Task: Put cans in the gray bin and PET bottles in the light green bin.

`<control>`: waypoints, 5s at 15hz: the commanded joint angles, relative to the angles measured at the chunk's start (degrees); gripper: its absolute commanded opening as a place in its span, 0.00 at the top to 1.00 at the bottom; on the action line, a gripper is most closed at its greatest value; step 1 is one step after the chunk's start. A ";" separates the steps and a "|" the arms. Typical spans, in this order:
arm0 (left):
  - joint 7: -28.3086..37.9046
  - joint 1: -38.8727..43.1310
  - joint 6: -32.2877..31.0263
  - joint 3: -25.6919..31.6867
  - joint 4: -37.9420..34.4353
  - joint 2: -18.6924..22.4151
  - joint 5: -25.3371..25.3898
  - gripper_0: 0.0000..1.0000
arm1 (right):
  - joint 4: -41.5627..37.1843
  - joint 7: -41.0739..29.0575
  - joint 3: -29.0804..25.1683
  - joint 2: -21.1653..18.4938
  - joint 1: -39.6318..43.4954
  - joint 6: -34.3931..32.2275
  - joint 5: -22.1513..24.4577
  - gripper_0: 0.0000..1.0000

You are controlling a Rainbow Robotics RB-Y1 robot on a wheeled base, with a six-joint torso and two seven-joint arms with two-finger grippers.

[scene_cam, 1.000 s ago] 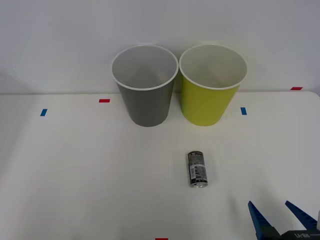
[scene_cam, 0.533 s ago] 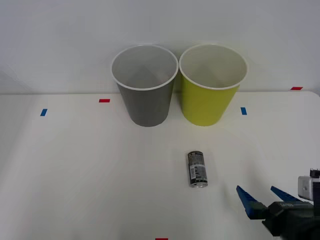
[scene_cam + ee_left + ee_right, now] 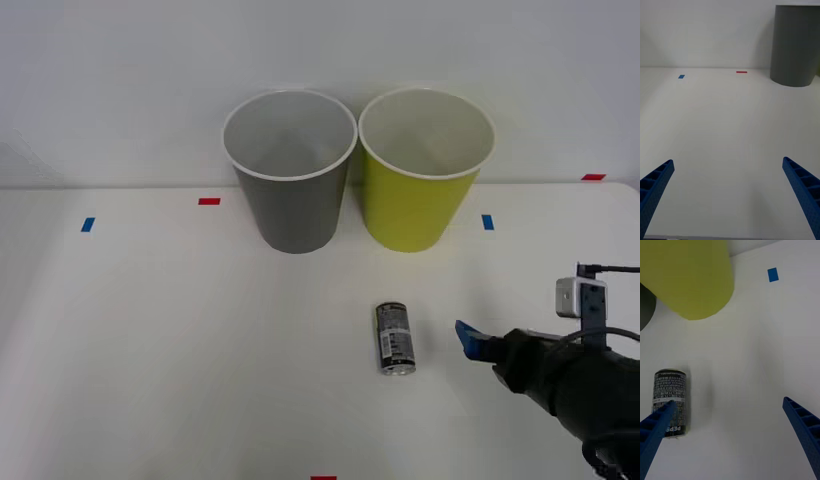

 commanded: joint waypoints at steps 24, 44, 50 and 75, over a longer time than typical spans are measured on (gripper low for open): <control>0.00 0.00 0.00 0.00 0.00 0.00 0.00 0.00 | 19.65 -0.84 11.79 10.09 -36.58 29.97 -10.48 0.00; 0.00 0.00 0.00 0.00 0.00 0.00 0.00 0.00 | 31.17 -1.28 12.93 15.10 -40.54 30.06 -10.04 0.00; 0.00 0.00 0.00 0.00 0.00 0.00 0.00 0.00 | 33.63 -1.28 13.37 16.42 -40.71 30.06 -8.37 0.00; 0.00 0.00 0.00 0.00 0.00 0.00 0.00 0.00 | 36.53 -2.07 15.92 19.41 -41.33 30.06 -2.40 0.00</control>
